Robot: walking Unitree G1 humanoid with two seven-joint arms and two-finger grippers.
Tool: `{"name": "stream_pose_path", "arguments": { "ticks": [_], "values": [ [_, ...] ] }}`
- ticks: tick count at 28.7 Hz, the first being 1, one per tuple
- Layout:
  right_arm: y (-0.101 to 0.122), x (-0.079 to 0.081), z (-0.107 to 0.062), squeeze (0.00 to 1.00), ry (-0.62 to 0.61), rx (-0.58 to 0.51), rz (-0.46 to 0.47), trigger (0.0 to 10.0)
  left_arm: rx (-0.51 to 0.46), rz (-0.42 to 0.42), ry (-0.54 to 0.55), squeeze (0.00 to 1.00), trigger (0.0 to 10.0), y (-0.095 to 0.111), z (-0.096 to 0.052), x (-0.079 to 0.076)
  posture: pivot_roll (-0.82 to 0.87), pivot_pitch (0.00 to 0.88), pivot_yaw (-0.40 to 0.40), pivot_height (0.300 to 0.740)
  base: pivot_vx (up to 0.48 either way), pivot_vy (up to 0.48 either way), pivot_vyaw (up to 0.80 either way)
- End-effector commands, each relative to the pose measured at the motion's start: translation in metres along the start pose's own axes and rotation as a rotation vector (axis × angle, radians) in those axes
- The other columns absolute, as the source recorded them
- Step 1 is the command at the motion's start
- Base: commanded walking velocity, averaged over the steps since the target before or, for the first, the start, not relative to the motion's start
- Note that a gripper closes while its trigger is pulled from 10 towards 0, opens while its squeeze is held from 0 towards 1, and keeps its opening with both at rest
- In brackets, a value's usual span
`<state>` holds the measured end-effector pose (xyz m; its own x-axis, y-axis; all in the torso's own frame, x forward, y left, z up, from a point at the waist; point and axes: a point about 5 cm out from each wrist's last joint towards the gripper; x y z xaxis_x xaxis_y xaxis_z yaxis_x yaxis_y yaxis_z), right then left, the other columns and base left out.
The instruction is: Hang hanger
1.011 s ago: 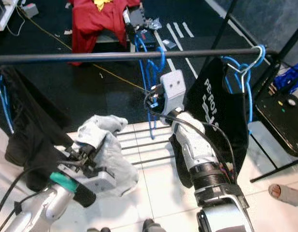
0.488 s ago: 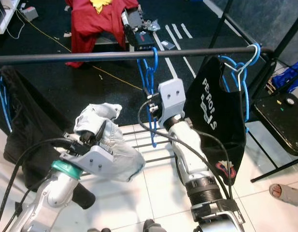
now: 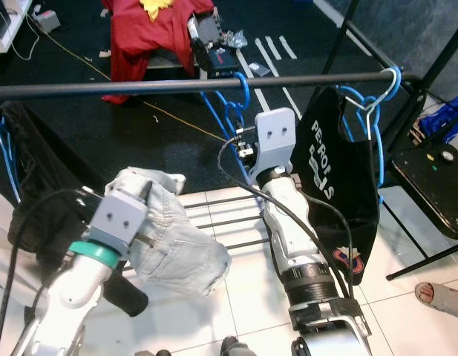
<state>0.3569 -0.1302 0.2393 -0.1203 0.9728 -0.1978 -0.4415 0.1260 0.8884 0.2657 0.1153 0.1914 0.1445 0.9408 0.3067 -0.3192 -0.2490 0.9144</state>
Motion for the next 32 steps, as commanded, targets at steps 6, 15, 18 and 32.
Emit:
{"name": "stream_pose_path", "arguments": {
  "ticks": [6, 15, 18, 32],
  "values": [
    [-0.002, 0.001, -0.005, 0.0, 0.0, 0.006, -0.005, 10.0, -0.011, -0.115, 0.032, 0.0, 10.0, 0.011, -0.001, 0.005, -0.07, 0.142, 0.042, 0.74, 0.0, 0.0, 0.0],
    [-0.009, -0.006, 0.001, 0.0, -0.019, 0.024, -0.015, 10.0, -0.043, -0.099, 0.053, 0.0, 10.0, 0.016, 0.0, 0.003, -0.06, 0.127, 0.034, 0.74, 0.0, 0.0, 0.0],
    [-0.015, -0.013, 0.017, 0.0, 0.04, 0.077, 0.045, 10.0, -0.061, -0.105, 0.046, 0.0, 10.0, 0.029, 0.008, 0.005, -0.04, 0.121, 0.028, 0.74, 0.0, 0.0, 0.0],
    [-0.01, -0.013, 0.034, 0.0, 0.153, 0.109, 0.104, 10.0, -0.049, -0.122, 0.052, 0.0, 10.0, 0.037, 0.008, 0.008, -0.02, 0.118, 0.016, 0.74, 0.0, 0.0, 0.0]
  ]
}}
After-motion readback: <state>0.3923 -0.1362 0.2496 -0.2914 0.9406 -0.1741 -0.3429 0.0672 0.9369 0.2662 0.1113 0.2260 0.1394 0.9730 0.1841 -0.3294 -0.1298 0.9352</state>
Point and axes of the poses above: a point about 5 cm out from each wrist's last joint towards the gripper, its own z axis pointing out of the wrist towards the gripper, its own y axis along the axis of the wrist's last joint, x = y × z, and after that the axes turned 2 degrees about -z, right-handed
